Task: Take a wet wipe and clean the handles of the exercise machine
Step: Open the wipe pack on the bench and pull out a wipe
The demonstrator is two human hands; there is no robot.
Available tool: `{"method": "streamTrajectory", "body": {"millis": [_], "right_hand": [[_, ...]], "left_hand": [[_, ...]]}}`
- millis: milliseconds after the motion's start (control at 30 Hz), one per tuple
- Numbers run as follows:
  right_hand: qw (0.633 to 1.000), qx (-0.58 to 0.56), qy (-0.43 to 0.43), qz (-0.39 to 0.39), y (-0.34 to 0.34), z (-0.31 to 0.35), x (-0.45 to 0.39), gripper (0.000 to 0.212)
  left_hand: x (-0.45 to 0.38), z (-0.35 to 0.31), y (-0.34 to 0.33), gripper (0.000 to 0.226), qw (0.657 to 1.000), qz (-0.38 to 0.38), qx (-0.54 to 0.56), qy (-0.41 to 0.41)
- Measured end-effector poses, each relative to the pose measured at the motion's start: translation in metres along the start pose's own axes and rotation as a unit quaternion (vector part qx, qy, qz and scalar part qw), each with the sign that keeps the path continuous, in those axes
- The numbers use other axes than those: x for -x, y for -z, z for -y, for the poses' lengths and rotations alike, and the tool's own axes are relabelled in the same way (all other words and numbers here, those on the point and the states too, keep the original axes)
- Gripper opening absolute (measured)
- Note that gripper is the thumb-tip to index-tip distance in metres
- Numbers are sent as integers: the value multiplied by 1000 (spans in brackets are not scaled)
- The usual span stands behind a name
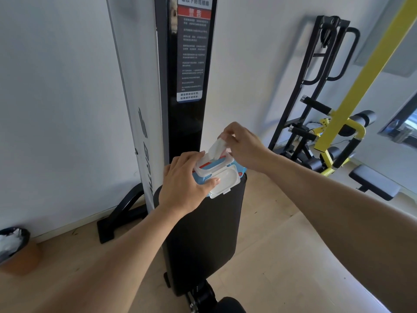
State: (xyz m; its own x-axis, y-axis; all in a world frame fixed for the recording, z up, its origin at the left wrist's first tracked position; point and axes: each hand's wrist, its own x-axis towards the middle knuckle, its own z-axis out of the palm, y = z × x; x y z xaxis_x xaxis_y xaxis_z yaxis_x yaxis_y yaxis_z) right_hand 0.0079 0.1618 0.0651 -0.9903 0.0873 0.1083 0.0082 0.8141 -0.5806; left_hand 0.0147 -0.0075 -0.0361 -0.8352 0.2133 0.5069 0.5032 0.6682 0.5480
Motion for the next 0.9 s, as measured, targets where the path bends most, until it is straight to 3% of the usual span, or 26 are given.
{"method": "streamTrajectory", "body": {"millis": [100,267,367,467,567,667,800,900], "right_hand": [[999,-32,-4,-16,-3,0,4,19],[996,-37,61,-45,-8,5,10,15],[995,16,94,6,-4,7,8,10],[986,95,126,58,6,12,11,40],[960,214,167,62,13,16,16,28],[917,305,255,16,12,13,16,20],[862,344,369,-50,3,7,13,17],[833,366,401,-106,-6,4,15,13]], "left_hand": [[-1,0,-2,66,1000,-3,-8,-1],[-1,1,-2,58,1000,-4,-9,0],[-1,1,-3,56,1000,-5,-22,3],[-1,1,-4,56,1000,-6,-19,2],[0,0,-3,55,1000,-12,-9,1],[0,-1,-2,55,1000,-19,-9,-5],[-1,0,-2,57,1000,-10,-6,0],[0,-1,-1,54,1000,-7,-1,-1]]}}
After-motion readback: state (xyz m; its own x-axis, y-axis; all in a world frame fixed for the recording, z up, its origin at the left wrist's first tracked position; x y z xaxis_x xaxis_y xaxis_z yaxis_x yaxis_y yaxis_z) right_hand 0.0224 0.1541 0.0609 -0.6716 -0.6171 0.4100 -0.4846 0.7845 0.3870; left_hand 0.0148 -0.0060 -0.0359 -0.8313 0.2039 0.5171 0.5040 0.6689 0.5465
